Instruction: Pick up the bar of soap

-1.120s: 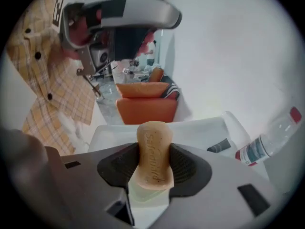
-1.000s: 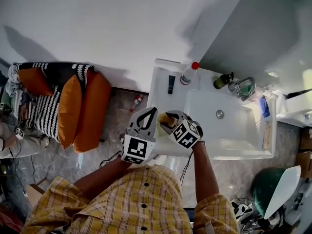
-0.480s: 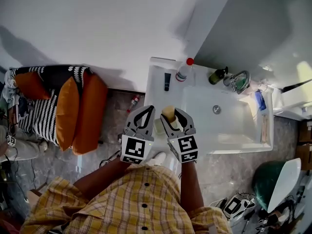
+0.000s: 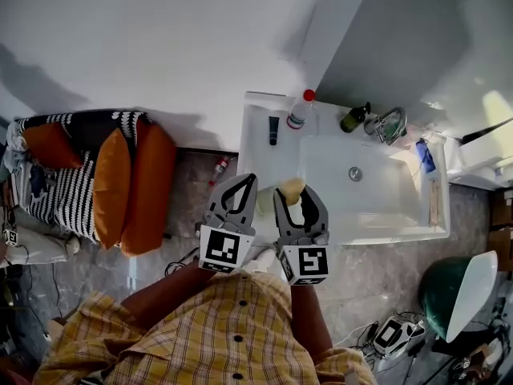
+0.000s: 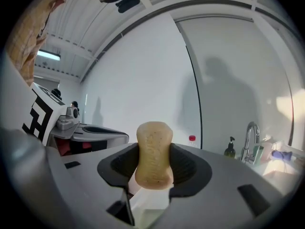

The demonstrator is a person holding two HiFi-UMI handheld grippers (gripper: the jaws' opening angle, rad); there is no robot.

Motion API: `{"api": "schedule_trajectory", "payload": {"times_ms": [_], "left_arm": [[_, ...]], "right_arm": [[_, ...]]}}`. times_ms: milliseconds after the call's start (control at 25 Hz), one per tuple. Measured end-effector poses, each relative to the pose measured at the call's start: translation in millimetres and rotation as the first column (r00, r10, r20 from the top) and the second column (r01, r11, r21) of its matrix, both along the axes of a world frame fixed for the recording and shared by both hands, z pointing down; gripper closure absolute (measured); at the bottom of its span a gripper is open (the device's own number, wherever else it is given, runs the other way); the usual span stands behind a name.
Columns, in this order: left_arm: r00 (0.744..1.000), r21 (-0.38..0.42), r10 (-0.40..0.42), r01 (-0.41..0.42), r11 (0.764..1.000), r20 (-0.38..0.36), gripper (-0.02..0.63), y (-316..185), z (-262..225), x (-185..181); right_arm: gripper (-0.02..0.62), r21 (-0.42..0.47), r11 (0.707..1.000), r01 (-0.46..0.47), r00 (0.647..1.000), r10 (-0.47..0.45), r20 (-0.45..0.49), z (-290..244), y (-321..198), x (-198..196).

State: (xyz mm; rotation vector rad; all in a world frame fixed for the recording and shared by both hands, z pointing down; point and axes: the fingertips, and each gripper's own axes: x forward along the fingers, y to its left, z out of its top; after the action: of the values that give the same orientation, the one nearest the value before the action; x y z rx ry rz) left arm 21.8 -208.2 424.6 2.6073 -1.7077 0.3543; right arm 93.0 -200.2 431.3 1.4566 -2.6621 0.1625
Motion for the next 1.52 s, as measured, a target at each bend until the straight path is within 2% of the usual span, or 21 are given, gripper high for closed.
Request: {"api": "schedule_trajectory", "payload": {"times_ms": [240, 360, 640, 840, 1000, 1240, 1520], "left_arm": [[1.000, 0.026, 0.002, -0.001, 1.000, -0.016, 0.595, 7, -8, 3], [1.000, 0.044, 0.006, -0.005, 0.999, -0.021, 0.595, 11, -11, 4], [0.999, 0.053, 0.021, -0.020, 0.998, -0.030, 0.595, 16, -15, 9], [0.999, 0.072, 0.020, -0.018, 0.997, -0.033, 0.595, 17, -17, 8], [0.999, 0.039, 0.013, -0.012, 0.999, -0.035, 0.595, 18, -13, 6], [0.999, 0.067, 0.019, -0.016, 0.998, -0.034, 0.595, 14, -16, 9], [0.999, 0.039, 0.012, -0.011, 0.999, -0.033, 0.595, 14, -12, 8]], "right_arm": [[0.389, 0.055, 0.997, -0.062, 0.998, 0.063, -0.006, -13, 6, 9], [0.388, 0.046, 0.996, -0.075, 0.997, 0.075, -0.008, -12, 11, 11], [0.390, 0.084, 0.993, -0.084, 0.996, 0.085, -0.018, -22, 11, 12], [0.388, 0.051, 0.995, -0.086, 0.996, 0.088, -0.034, -14, 15, 14], [0.388, 0.051, 0.995, -0.089, 0.995, 0.091, -0.038, -14, 14, 15], [0.388, 0.066, 0.994, -0.089, 0.996, 0.091, -0.026, -18, 9, 14], [0.388, 0.054, 0.995, -0.081, 0.996, 0.083, -0.036, -14, 9, 12]]}}
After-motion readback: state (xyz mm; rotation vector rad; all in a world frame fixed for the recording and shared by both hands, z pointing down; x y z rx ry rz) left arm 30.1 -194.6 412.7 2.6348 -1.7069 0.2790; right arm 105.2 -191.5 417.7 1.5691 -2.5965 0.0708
